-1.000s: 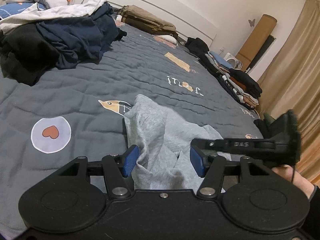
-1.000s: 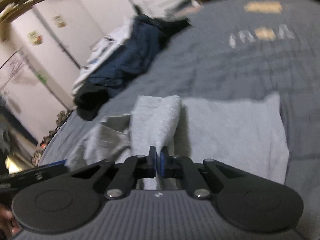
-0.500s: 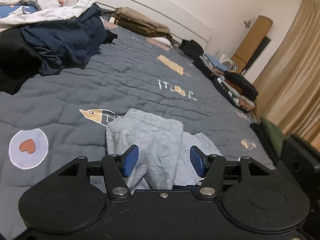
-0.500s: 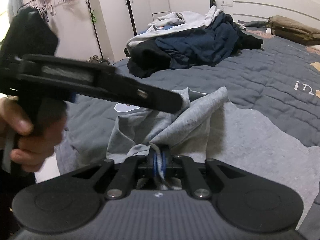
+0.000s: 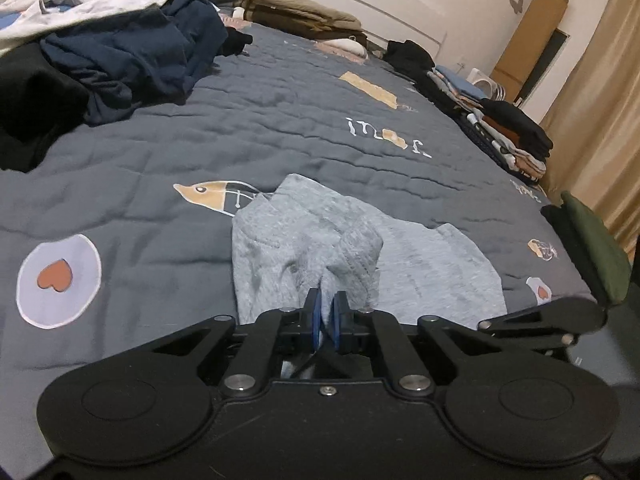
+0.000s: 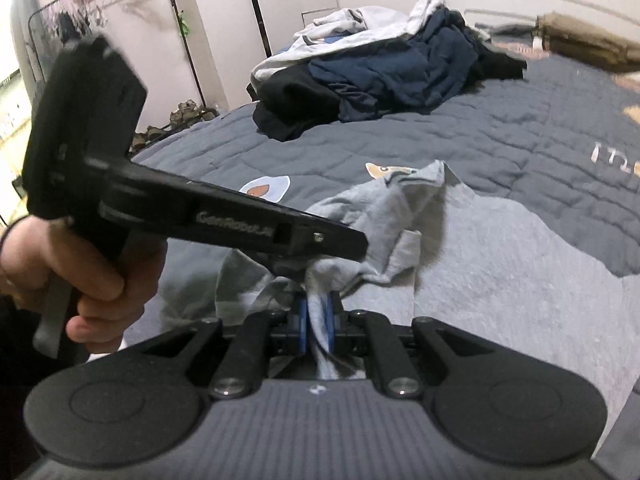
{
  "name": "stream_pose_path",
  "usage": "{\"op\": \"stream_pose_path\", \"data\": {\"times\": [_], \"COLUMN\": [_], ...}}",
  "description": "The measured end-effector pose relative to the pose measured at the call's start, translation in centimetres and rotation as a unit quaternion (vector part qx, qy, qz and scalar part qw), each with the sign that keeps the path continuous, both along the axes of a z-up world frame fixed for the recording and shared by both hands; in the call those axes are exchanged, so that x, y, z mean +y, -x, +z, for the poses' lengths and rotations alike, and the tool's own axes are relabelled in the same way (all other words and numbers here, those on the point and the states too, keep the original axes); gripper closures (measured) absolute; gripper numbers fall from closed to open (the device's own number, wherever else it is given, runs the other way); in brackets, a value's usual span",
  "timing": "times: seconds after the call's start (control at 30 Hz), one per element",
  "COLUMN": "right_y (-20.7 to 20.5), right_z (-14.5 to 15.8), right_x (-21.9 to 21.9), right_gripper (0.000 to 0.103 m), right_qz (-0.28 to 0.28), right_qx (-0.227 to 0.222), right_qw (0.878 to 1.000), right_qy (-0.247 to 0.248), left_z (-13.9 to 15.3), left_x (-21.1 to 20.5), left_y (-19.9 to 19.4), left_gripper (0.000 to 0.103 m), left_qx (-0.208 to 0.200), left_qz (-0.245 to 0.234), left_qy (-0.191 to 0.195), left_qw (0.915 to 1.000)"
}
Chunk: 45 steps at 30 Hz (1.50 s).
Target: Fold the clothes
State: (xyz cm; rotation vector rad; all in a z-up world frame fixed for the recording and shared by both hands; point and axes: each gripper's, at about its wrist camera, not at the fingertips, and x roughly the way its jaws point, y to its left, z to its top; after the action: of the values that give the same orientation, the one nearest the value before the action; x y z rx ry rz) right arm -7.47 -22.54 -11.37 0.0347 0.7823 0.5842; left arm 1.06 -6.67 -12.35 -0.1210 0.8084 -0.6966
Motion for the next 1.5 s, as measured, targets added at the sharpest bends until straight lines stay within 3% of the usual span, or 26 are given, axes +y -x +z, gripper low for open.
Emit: {"op": "stream_pose_path", "data": {"times": [0.13,0.27,0.53,0.57,0.6,0.77,0.83,0.87,0.9,1.07,1.2,1.27,1.33,1.5], "right_y": [-0.5,-1.7,-4.8,-5.1,-5.3,-6.2,-6.0,-5.9,-5.8,-4.8,-3.4,-3.0,-3.3,-4.5], "right_z": [1.1,0.2,-2.2,-2.4,-2.6,-3.5,-3.5,-3.4,-3.2,0.8,4.5,4.9,4.0,1.7], "right_x": [-3.1,-5.5,-7.1,-7.0,-6.7,-5.0,-4.7,-4.7,-4.7,-7.1,-9.5,-10.1,-10.6,-12.5], "right_gripper": [0.093,0.09,0.077,0.072,0.066,0.066,0.083,0.098,0.099,0.1,0.1,0.099,0.097,0.094], "right_qz": [-0.028,-0.089,-0.111,-0.107,-0.104,-0.094,-0.093,-0.093,-0.094,-0.146,-0.215,-0.24,-0.264,-0.273], "right_qx": [0.016,0.014,0.07,0.075,0.077,0.081,0.075,0.071,0.066,0.002,-0.084,-0.112,-0.096,-0.012], "right_qw": [0.998,0.991,0.977,0.976,0.977,0.98,0.98,0.98,0.98,0.974,0.965,0.962,0.959,0.961], "right_qy": [-0.053,-0.096,-0.17,-0.173,-0.17,-0.155,-0.16,-0.163,-0.165,-0.176,-0.124,-0.07,-0.033,-0.041], "left_z": [0.6,0.7,0.5,0.4,0.3,0.1,0.2,0.2,0.3,0.9,1.5,1.7,1.7,2.0], "left_x": [1.2,1.8,2.1,2.2,2.2,2.2,2.3,2.4,2.4,2.9,3.3,3.1,3.0,2.5], "left_y": [0.0,0.0,-0.2,-0.3,-0.3,-0.4,-0.5,-0.6,-0.6,-0.6,-0.5,-0.6,-0.6,-0.4], "left_gripper": [0.097,0.097,0.097,0.097,0.097,0.097,0.097,0.097,0.097,0.096,0.096,0.095,0.094,0.084], "left_qx": [0.001,0.005,0.019,0.02,0.021,0.024,0.026,0.027,0.027,0.019,0.009,0.011,0.009,0.006], "left_qz": [0.01,0.015,0.021,0.021,0.021,0.02,0.022,0.022,0.022,0.035,0.044,0.044,0.043,0.033], "left_qy": [0.002,-0.006,-0.01,-0.01,-0.01,-0.008,-0.003,0.0,0.002,0.034,0.059,0.067,0.066,0.069], "left_qw": [1.0,0.9999,0.9995,0.9995,0.9995,0.9995,0.9994,0.9994,0.9994,0.9986,0.9973,0.9967,0.9968,0.9971]}}
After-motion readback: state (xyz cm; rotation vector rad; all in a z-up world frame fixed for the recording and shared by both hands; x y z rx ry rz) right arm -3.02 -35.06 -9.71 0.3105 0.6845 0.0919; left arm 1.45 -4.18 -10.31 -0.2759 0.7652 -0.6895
